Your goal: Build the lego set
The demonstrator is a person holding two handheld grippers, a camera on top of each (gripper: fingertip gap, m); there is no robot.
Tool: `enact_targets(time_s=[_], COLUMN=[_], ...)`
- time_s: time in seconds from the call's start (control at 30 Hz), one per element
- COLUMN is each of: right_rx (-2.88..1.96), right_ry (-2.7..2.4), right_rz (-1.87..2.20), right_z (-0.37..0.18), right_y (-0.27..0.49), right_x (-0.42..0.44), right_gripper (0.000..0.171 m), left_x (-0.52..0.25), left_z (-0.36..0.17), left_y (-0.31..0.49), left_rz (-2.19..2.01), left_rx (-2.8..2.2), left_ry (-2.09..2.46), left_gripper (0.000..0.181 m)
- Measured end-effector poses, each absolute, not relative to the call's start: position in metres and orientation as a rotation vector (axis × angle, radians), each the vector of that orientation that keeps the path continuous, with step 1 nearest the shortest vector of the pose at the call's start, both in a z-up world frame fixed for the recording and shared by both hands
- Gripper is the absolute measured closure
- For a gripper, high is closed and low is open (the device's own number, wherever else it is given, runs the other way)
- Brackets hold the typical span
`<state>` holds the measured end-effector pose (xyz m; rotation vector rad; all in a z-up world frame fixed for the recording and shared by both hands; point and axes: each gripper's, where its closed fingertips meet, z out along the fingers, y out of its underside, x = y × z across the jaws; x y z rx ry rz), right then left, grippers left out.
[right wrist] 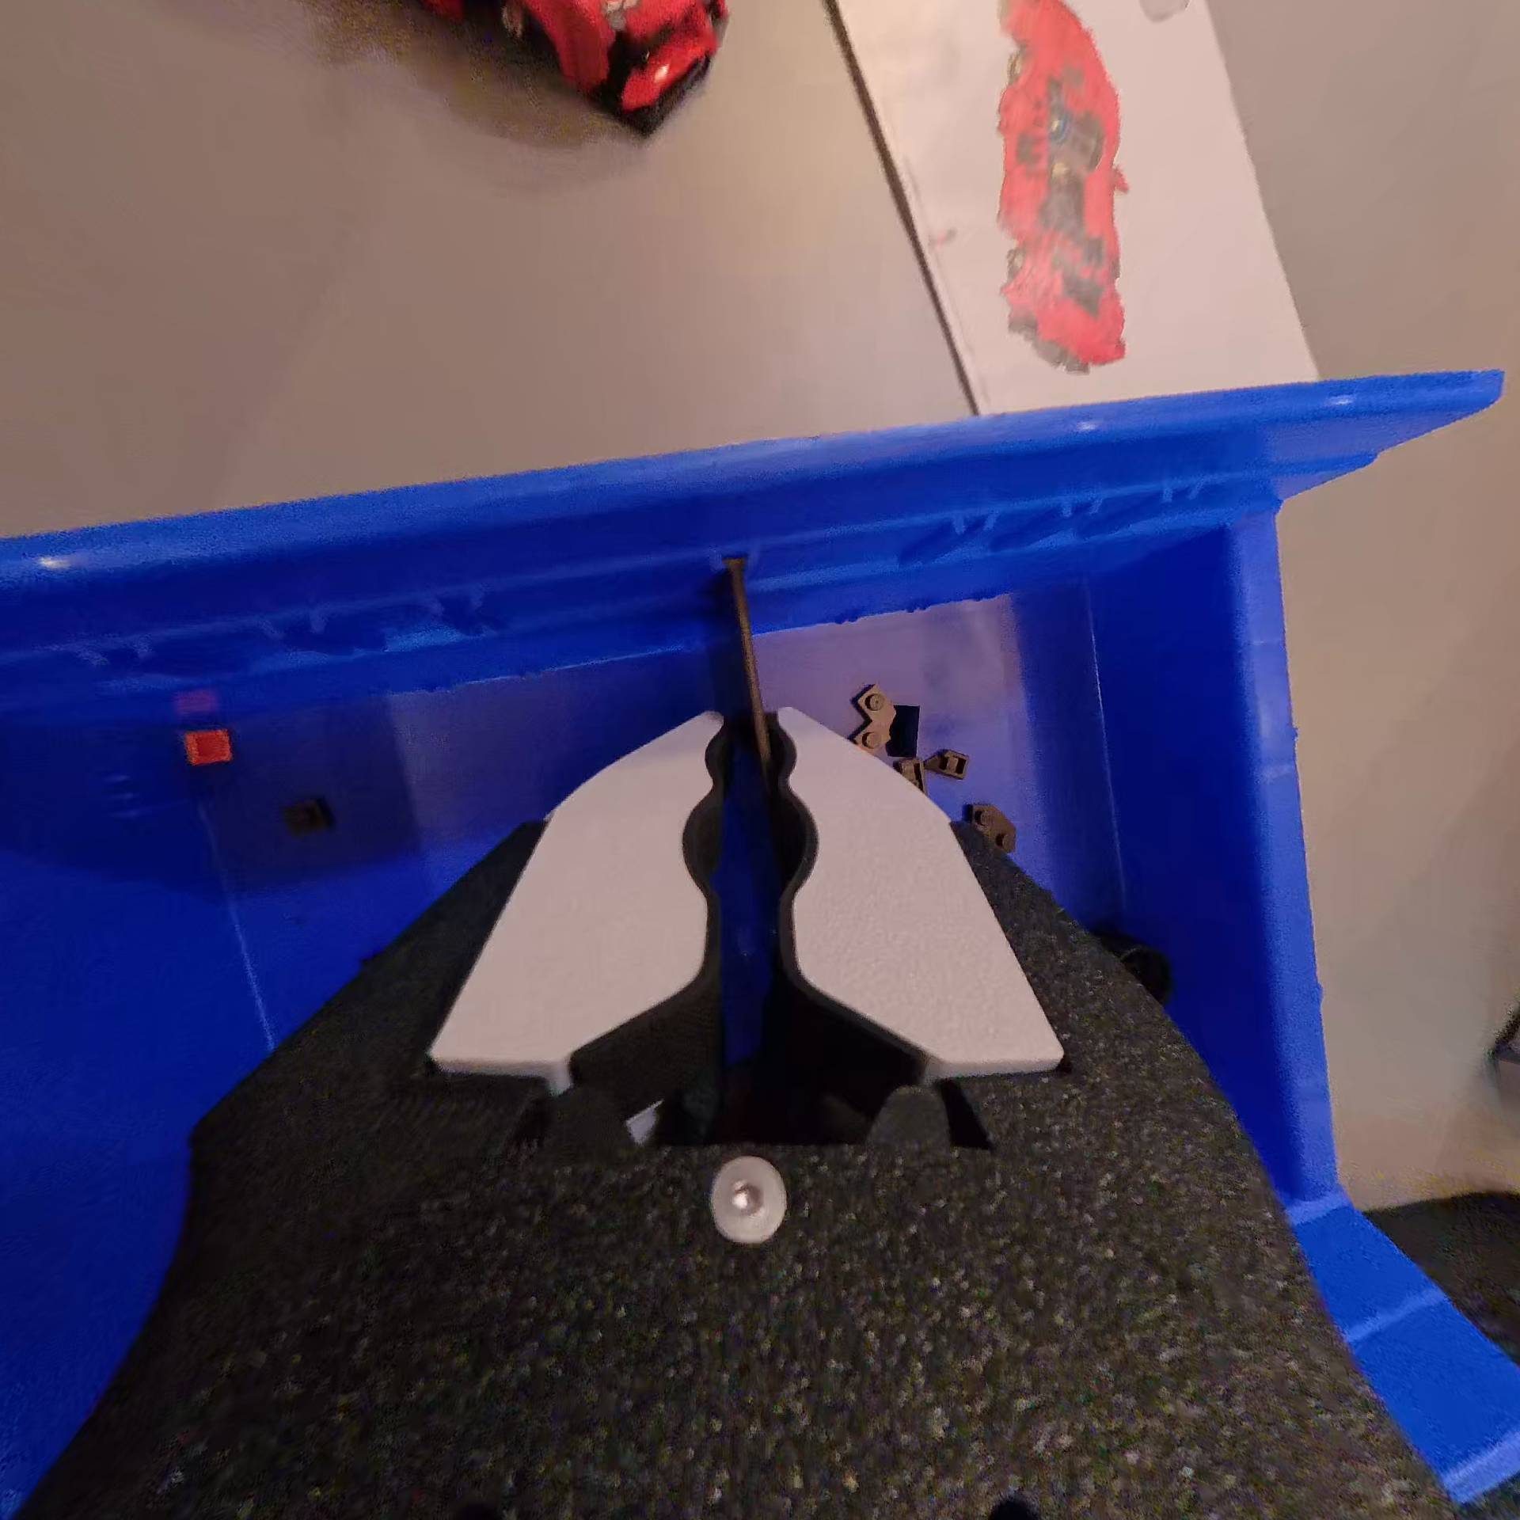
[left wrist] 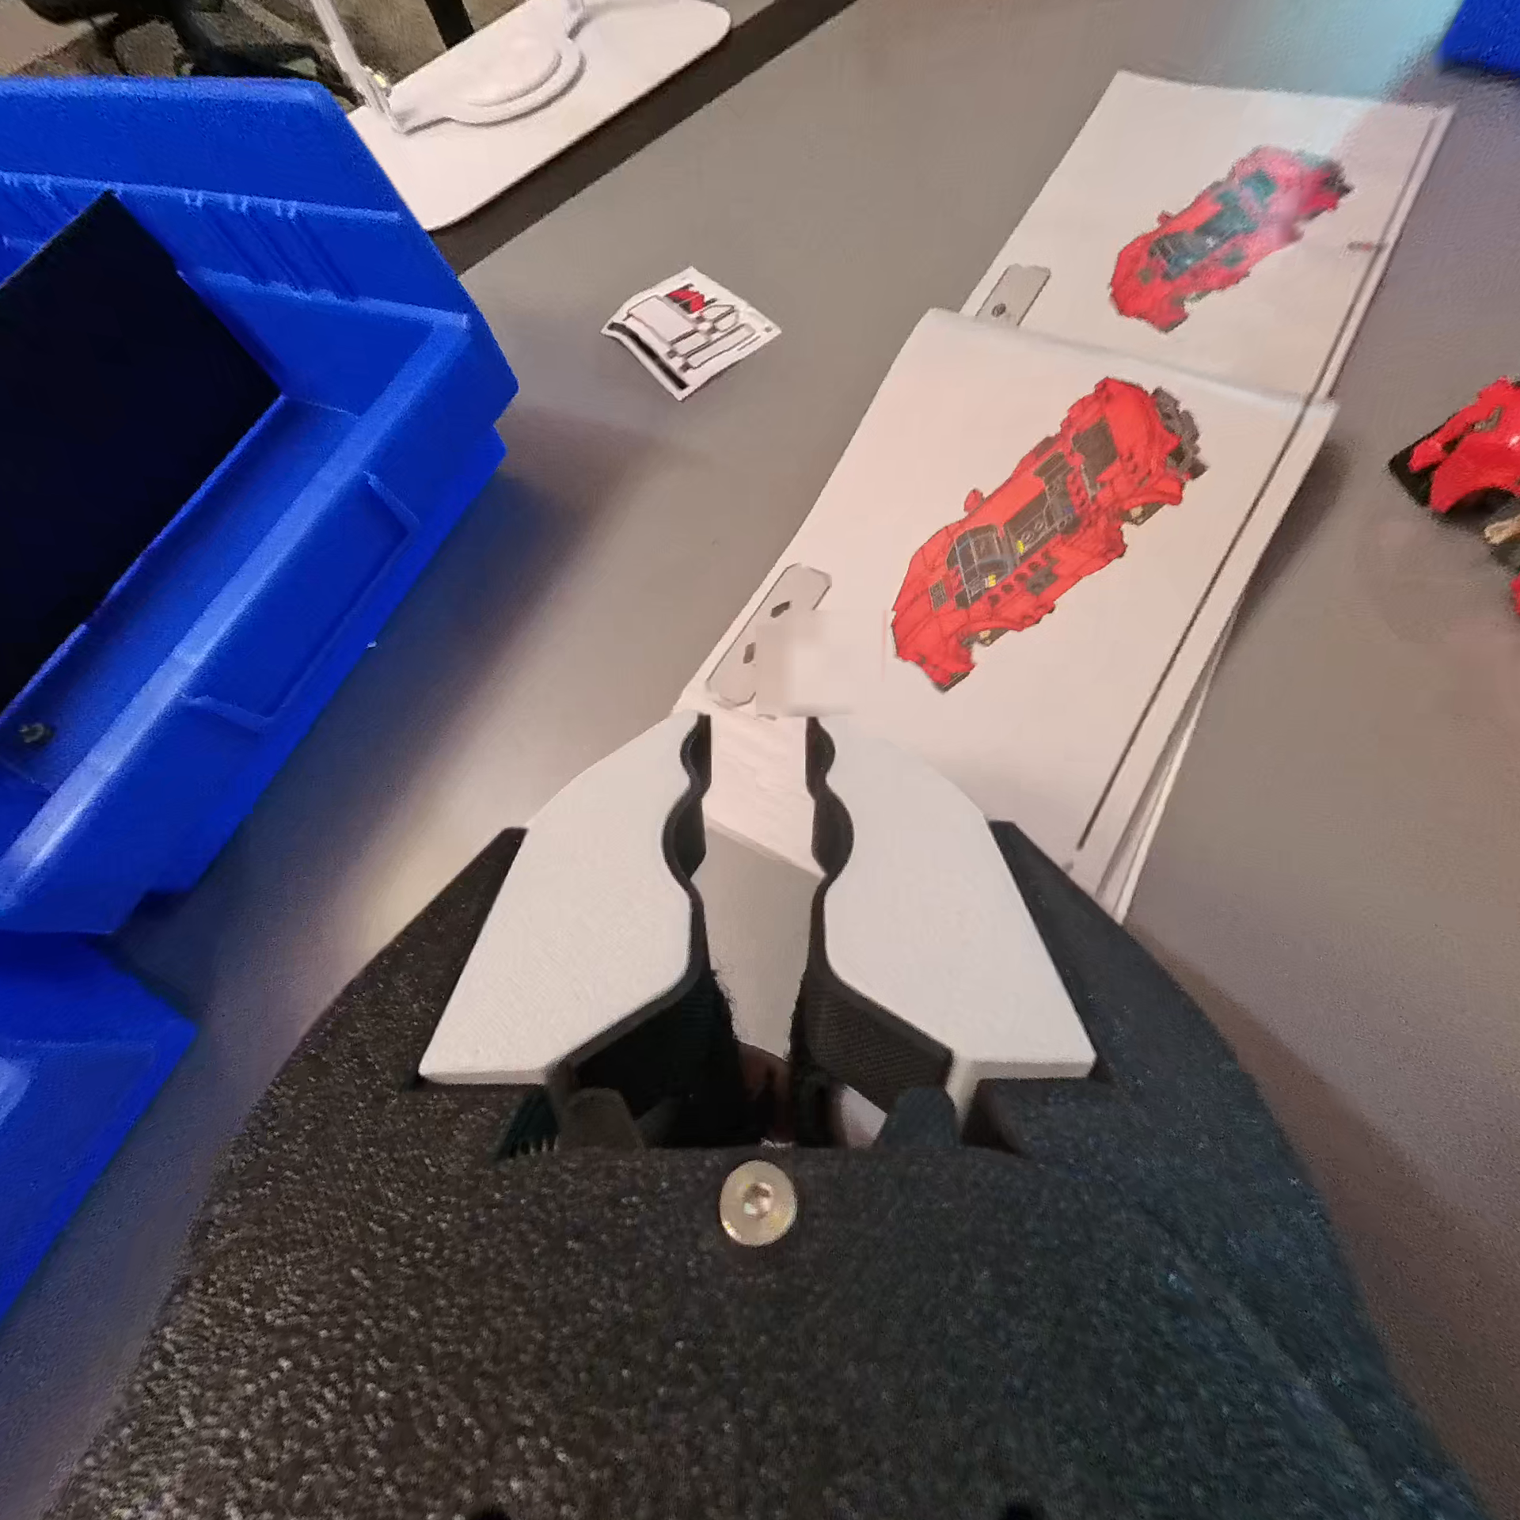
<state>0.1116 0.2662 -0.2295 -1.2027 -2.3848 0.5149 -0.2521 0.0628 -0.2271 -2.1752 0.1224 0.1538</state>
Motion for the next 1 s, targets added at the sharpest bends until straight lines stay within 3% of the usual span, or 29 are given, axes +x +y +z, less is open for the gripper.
enact_targets(time_s=[0.23,0.67,0.87,1.0], right_rx=[-1.329,-1.464,-1.440,-1.508], right_ry=[-2.324,-2.241,-2.349,-2.342], right_rz=[0.540,0.457,0.194,0.281], right_z=[-0.231,-0.234,-0.248,-0.247], right_y=[0.266,0.267,0.274,0.273], right_x=[0.092,0.083,0.088,0.087], right_gripper=[0.163,0.159,0.155,0.157], left_x=[-0.247,-0.237,-0.235,-0.234], left_z=[-0.257,-0.266,-0.268,-0.269], left_y=[0.061,0.050,0.048,0.047], left_rz=[0.125,-0.041,-0.094,-0.119], left_rx=[-2.287,-2.304,-2.310,-2.308], left_ry=[0.154,0.096,0.077,0.056], left_gripper=[0.160,0.162,0.167,0.169])
